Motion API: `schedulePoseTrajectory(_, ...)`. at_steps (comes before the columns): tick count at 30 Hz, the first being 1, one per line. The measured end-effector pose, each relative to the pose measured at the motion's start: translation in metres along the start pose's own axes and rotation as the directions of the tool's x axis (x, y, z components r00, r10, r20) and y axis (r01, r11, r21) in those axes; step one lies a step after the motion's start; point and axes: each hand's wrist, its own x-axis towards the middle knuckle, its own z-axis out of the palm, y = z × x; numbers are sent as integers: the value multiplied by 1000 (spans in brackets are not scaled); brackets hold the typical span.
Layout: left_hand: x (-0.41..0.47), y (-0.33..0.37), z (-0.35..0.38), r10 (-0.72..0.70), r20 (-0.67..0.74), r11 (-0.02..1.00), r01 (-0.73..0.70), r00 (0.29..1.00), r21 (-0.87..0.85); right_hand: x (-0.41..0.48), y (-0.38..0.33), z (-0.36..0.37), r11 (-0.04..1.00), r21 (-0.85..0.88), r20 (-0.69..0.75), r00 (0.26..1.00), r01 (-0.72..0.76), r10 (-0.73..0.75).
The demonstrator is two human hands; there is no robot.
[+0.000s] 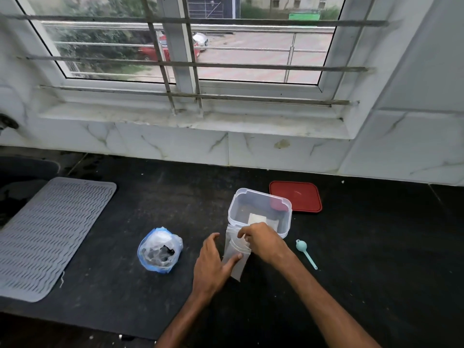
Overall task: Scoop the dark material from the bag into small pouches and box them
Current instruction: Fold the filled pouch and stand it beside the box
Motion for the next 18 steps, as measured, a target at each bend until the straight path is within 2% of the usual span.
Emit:
schedulePoseTrajectory(5, 8, 12, -7, 140, -140, 990, -134, 980, 51, -5, 8, -14, 996, 86, -55, 998, -37, 42)
schedulePoseTrajectory(8, 14, 29, 0, 257, -152, 966, -247, 955, 80, -16, 18, -24, 981, 181, -172, 979, -75, 107)
schedulePoseTrajectory(10, 15, 44, 11, 340, -122, 939, -329, 933, 100, -25, 35, -28, 966, 233, -315, 930, -116, 188)
schedulePoseTrajectory(13, 12, 65, 31, 466, -74, 879, -452, 882, 150, -38, 69, -28, 923, 301, -491, 792, -238, 364)
schedulePoseTrajectory(15, 7, 80, 45, 519, -32, 843, -505, 854, 186, -45, 95, -24, 877, 301, -449, 755, -374, 477)
schedulePoseTrajectory(18, -3, 92, 61, 508, 60, 836, -509, 859, 207, -53, 127, -11, 819, 148, -280, 771, -554, 572)
